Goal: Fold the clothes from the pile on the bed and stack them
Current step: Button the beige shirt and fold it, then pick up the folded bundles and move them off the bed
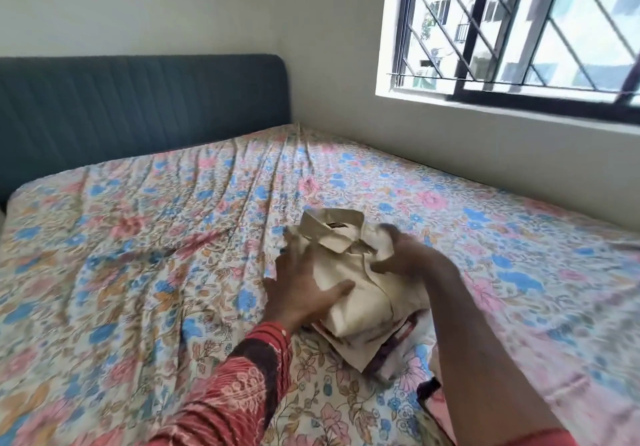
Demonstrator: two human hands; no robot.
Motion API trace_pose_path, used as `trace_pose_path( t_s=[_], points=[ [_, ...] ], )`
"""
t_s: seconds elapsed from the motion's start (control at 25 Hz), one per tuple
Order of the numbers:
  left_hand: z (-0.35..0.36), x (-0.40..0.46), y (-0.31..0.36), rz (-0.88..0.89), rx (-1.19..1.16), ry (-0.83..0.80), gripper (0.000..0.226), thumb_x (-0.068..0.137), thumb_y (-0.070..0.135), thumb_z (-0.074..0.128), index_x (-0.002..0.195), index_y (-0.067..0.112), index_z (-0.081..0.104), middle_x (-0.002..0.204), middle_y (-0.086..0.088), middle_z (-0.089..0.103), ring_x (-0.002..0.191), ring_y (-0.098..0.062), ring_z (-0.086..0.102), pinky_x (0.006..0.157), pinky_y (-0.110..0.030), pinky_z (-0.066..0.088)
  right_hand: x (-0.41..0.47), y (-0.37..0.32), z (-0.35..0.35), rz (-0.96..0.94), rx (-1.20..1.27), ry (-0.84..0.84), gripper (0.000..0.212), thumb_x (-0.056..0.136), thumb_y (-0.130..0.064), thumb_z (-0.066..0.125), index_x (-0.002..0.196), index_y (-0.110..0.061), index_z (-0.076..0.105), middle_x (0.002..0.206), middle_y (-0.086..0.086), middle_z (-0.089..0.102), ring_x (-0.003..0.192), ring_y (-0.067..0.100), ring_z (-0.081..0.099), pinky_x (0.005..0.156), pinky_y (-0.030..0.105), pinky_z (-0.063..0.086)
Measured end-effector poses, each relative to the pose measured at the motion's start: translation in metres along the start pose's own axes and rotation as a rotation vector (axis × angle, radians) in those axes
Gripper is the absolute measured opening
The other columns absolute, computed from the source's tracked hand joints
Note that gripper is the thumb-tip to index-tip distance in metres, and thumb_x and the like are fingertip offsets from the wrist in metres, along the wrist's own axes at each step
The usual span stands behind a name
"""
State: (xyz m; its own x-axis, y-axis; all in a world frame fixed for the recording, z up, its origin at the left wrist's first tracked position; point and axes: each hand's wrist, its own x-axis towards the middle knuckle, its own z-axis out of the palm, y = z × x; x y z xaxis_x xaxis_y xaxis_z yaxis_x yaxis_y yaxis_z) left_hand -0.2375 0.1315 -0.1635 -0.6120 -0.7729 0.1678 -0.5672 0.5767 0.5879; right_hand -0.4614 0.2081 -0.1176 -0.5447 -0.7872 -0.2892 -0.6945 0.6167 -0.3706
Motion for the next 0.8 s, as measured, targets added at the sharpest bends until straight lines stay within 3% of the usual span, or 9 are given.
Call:
trace_pose_path(
  t_s=[0.08, 0.2, 0.28, 0.36, 0.48, 0.6, 0.72, 0.8],
  points=[
    [0.009, 0.006, -0.007, -0.01, 0.134, -0.145, 0.126, 0.052, 0.103, 0.045, 0.158, 0.046, 0.005, 0.17, 0.006, -0.013, 0.156, -0.028, -0.01, 0.121, -0.066, 0.013, -0.004, -0.004, 0.015, -0.088, -0.121, -0.106, 0.077, 0.102, -0.057, 0.05, 0.165, -0.033, 0.012, 0.172, 0.009, -0.008, 0.155, 0.042, 0.019, 0.122, 0.046, 0.023],
    [0.02, 0.005, -0.024, -0.051, 0.187, -0.215, 0.128, 0.048, 0.106, 0.039, 0.157, 0.051, 0.003, 0.17, 0.005, -0.01, 0.156, -0.03, -0.01, 0.12, -0.068, 0.012, -0.007, 0.001, 0.035, -0.063, -0.06, -0.094, 0.07, 0.103, -0.065, 0.039, 0.163, -0.043, 0.012, 0.169, 0.006, -0.024, 0.157, 0.043, 0.001, 0.125, 0.059, 0.012],
    [0.011, 0.002, -0.023, -0.013, 0.133, -0.144, 0.114, 0.059, 0.098, 0.049, 0.155, 0.045, 0.018, 0.168, 0.0, 0.013, 0.154, -0.033, 0.012, 0.118, -0.063, 0.025, -0.011, -0.003, 0.041, -0.095, -0.003, 0.083, 0.064, 0.101, -0.061, 0.046, 0.159, -0.046, 0.022, 0.172, 0.004, -0.015, 0.159, 0.033, -0.006, 0.121, 0.069, 0.004],
    [-0.004, -0.003, -0.023, 0.032, 0.053, 0.02, 0.097, 0.068, 0.088, 0.057, 0.147, 0.033, 0.038, 0.151, -0.004, 0.043, 0.137, -0.028, 0.041, 0.105, -0.05, 0.044, -0.019, -0.017, 0.043, -0.213, 0.03, 0.33, 0.054, 0.1, -0.039, 0.056, 0.152, -0.041, 0.041, 0.174, 0.005, 0.001, 0.16, 0.024, -0.001, 0.122, 0.068, 0.001],
    [-0.034, -0.022, -0.039, 0.026, -0.012, 0.15, 0.077, 0.077, 0.072, 0.07, 0.136, 0.027, 0.051, 0.137, 0.0, 0.056, 0.123, -0.022, 0.053, 0.097, -0.045, 0.049, -0.034, -0.054, 0.051, -0.283, 0.144, 0.557, 0.053, 0.085, -0.013, 0.06, 0.135, -0.031, 0.063, 0.171, 0.008, 0.019, 0.159, 0.022, 0.009, 0.126, 0.06, 0.0],
    [-0.076, -0.06, -0.066, -0.051, -0.077, 0.221, 0.065, 0.08, 0.063, 0.075, 0.129, 0.026, 0.055, 0.123, 0.002, 0.061, 0.106, -0.019, 0.06, 0.088, -0.039, 0.052, -0.048, -0.11, 0.075, -0.45, 0.137, 0.527, 0.043, 0.08, -0.017, 0.055, 0.12, -0.025, 0.07, 0.163, 0.005, 0.039, 0.155, 0.021, 0.028, 0.127, 0.053, 0.005],
    [-0.121, -0.115, -0.103, -0.155, -0.039, 0.364, 0.042, 0.081, 0.051, 0.08, 0.107, 0.024, 0.062, 0.099, 0.008, 0.066, 0.08, -0.013, 0.065, 0.073, -0.035, 0.054, -0.069, -0.186, 0.129, -0.675, 0.131, 0.418, 0.025, 0.086, -0.013, 0.06, 0.105, -0.024, 0.072, 0.129, 0.003, 0.07, 0.119, 0.026, 0.065, 0.124, 0.053, 0.016],
    [-0.163, -0.16, -0.135, -0.274, 0.035, 0.459, 0.027, 0.082, 0.044, 0.081, 0.089, 0.024, 0.064, 0.086, 0.012, 0.067, 0.065, -0.008, 0.064, 0.069, -0.035, 0.056, -0.1, -0.248, 0.172, -0.823, 0.085, 0.304, 0.023, 0.089, -0.016, 0.058, 0.106, -0.026, 0.071, 0.109, 0.001, 0.076, 0.103, 0.027, 0.07, 0.122, 0.054, 0.022]
  ],
)
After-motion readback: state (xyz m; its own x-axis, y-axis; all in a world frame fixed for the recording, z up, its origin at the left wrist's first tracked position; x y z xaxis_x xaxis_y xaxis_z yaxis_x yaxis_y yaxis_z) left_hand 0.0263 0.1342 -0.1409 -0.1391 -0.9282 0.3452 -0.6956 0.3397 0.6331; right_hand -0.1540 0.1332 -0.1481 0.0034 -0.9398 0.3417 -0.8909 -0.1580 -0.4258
